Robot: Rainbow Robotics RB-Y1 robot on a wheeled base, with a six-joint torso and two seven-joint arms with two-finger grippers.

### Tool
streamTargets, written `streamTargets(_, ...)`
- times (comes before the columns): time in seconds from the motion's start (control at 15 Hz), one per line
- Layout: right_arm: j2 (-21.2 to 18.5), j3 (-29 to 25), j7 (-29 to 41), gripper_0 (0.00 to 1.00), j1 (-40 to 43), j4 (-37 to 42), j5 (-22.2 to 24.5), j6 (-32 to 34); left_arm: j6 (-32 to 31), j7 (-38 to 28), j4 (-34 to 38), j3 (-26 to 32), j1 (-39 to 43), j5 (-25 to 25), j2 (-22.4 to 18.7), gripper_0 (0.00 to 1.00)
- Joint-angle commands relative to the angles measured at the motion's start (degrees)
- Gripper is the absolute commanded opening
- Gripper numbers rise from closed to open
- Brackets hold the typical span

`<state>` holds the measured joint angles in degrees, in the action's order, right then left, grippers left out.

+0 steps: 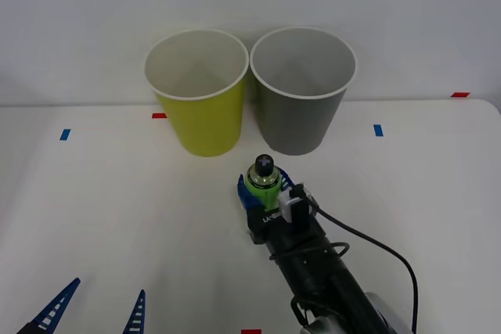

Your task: Put cans in the gray bin and PET bottles in the light green bin.

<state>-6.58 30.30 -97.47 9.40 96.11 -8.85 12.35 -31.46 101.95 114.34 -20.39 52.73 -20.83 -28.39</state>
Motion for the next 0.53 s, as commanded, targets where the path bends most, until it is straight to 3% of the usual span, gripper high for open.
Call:
streamTargets(0.07, -0.2, -0.5, 0.3, 0.02, 0.2, 2.7, -0.5, -4.3, 0.0, 0.0, 0.0, 0.0, 0.0, 0.0, 0.0, 1.0)
streamTargets(0.27, -1.1, -3.0, 0.7, 0.02, 1.9, 16.2, -0.6, -22.0, 0.0, 0.0, 0.0, 0.0, 0.0, 0.0, 0.0, 1.0)
streamTargets(0.53, -1.3, -5.4, 1.7, 0.01, 0.2, 26.2, -1.9, -37.3, 0.0, 0.0, 0.0, 0.0, 0.0, 0.0, 0.0, 1.0)
